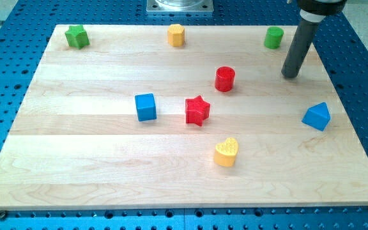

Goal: Place the blue cube horizontally to the red circle

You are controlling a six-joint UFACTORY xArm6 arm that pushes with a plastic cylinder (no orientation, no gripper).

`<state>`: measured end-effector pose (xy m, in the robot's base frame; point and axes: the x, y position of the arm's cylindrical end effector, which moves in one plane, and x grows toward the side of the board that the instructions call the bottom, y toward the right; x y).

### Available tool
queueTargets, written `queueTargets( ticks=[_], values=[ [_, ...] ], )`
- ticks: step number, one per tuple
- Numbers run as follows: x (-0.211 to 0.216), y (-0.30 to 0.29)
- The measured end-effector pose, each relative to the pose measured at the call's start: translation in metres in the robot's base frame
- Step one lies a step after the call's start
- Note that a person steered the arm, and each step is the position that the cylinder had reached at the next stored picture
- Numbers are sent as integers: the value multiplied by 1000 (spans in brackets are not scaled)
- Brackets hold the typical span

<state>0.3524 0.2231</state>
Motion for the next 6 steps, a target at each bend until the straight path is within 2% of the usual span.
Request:
queueTargets(
  ticks=[6],
  values=[
    [11,0]
  ],
)
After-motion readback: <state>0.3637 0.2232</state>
